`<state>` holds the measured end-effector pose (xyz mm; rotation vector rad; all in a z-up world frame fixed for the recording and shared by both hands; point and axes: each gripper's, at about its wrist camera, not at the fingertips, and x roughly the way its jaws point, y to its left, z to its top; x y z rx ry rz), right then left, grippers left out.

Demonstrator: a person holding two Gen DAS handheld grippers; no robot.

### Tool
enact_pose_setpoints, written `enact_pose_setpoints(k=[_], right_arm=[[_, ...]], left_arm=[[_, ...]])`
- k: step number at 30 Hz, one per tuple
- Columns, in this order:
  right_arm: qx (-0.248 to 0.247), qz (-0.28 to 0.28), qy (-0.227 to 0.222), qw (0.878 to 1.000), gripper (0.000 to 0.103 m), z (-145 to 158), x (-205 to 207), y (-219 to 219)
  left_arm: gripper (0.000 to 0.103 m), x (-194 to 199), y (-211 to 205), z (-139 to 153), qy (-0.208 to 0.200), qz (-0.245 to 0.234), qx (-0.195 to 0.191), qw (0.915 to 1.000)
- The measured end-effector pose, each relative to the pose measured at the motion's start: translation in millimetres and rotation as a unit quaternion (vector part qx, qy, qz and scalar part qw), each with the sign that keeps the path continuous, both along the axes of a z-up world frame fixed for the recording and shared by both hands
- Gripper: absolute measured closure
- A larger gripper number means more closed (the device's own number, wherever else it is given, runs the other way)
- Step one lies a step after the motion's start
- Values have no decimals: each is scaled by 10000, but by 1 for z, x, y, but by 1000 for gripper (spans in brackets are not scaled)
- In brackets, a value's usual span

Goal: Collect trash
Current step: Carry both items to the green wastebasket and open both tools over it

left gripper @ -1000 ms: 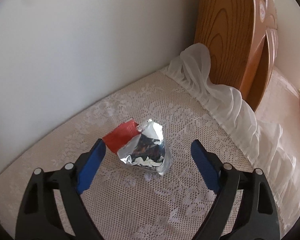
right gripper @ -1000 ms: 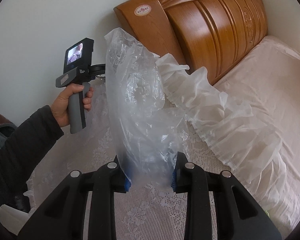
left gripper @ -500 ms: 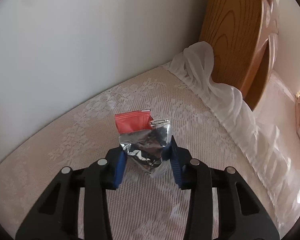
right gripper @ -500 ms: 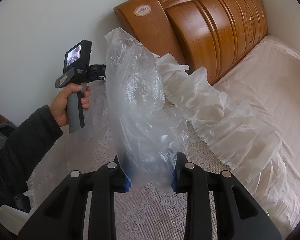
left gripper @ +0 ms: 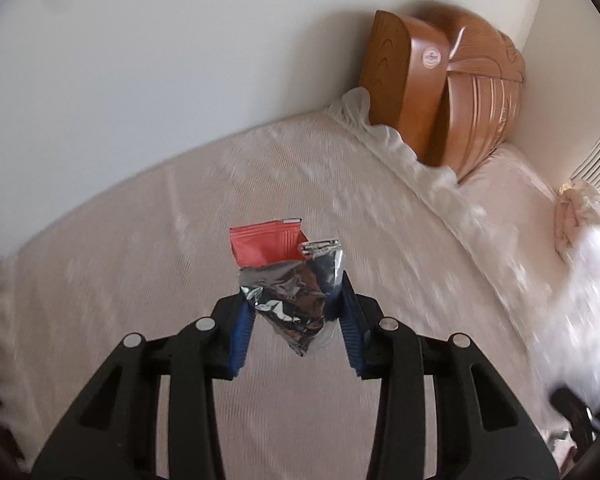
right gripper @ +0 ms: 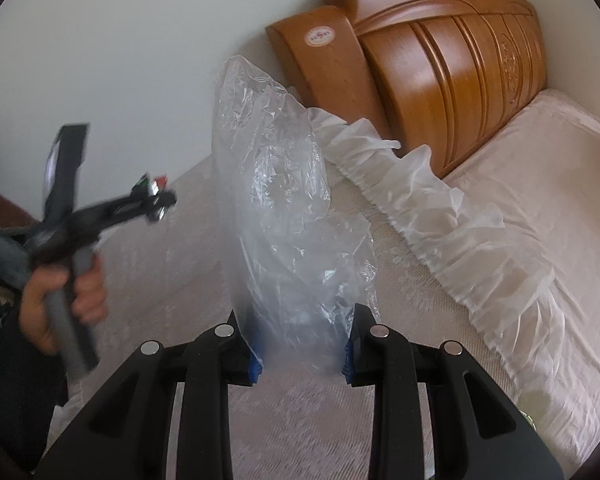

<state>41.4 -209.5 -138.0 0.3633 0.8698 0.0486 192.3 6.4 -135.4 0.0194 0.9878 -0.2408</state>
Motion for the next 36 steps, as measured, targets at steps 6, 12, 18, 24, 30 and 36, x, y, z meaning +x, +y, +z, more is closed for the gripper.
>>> enact_pose_setpoints(k=[6,12,18,24,30,36], right_arm=[[32,191,-67,9998,73,9,-37,12],[-8,326,-25,9995,73,11,-80,11],[-22,175,24,9998,73,11,-116,-6],[-155,-370,13,9992,73,11,-167,-41],[-494,-1254,695,9884,73,-31,-236,-98],[-284,-1985,1863,9618,73,-148,-267,-157]], left_arm=[[65,-94,24,25,116,107,-27,9999],[65,-161,19,30,209,-55,22,9998],[65,-205,-11,27,253,-474,3,9986],[65,-235,-57,32,187,-1137,13,9933],[65,-265,-108,30,218,-1855,-48,9824],[65,-297,-149,27,215,-2462,137,9689]])
